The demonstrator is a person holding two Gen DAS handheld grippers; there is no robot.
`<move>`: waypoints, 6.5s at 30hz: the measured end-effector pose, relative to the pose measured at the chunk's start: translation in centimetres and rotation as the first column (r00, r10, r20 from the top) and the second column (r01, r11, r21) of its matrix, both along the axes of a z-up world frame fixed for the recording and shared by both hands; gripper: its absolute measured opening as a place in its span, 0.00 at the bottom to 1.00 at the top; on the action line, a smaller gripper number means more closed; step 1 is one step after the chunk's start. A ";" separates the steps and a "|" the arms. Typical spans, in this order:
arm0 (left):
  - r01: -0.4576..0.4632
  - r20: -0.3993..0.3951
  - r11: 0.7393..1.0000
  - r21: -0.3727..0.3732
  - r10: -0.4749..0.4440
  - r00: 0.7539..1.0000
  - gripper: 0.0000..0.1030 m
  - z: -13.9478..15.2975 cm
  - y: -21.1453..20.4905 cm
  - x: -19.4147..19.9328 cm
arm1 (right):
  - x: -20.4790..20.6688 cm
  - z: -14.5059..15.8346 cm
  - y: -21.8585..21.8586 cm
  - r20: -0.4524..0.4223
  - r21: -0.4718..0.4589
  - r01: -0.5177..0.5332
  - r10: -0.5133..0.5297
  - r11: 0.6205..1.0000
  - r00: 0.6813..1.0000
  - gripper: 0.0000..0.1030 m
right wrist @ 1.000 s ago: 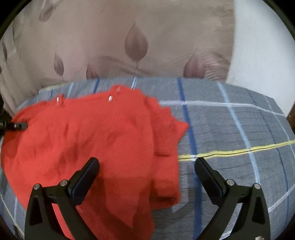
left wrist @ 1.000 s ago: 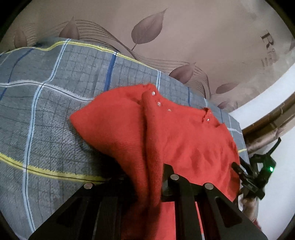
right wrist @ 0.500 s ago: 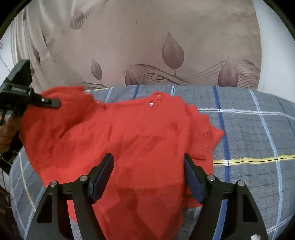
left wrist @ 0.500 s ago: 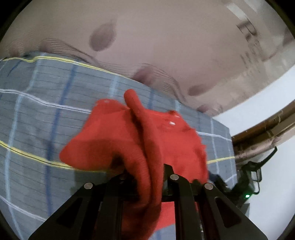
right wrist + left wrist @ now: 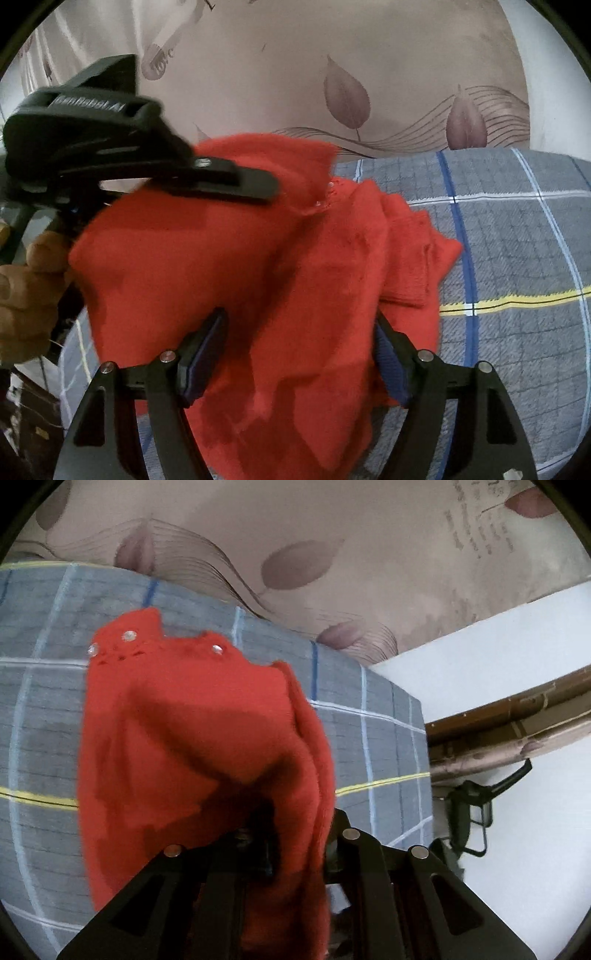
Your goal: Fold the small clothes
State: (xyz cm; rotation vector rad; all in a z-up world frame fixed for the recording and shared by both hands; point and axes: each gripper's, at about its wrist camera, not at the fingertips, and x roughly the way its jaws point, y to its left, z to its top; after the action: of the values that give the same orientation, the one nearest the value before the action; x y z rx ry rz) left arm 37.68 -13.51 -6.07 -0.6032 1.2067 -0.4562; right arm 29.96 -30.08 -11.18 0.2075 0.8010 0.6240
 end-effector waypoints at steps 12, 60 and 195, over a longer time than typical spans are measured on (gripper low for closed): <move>0.157 0.311 0.959 -0.236 -0.078 0.947 0.52 6.5 1.7 -3.7 | 0.9 -0.7 -0.2 -0.065 0.033 -0.046 0.048 0.998 0.997 0.77; -0.035 0.408 0.991 -0.128 0.085 0.909 0.71 -7.2 11.3 -17.2 | -0.7 -4.7 -7.4 -0.347 0.285 0.115 -0.009 0.952 0.938 0.09; 0.234 0.261 0.953 -0.191 -0.180 0.948 0.91 -7.4 12.6 -2.9 | 4.3 -2.5 -9.3 -0.337 0.222 0.061 0.018 0.973 0.941 0.79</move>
State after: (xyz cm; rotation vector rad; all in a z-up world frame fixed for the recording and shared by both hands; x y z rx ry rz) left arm 34.76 -0.87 -13.45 -0.5915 0.9970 -0.8282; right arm 34.26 -39.35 -13.69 0.5458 1.0547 0.6696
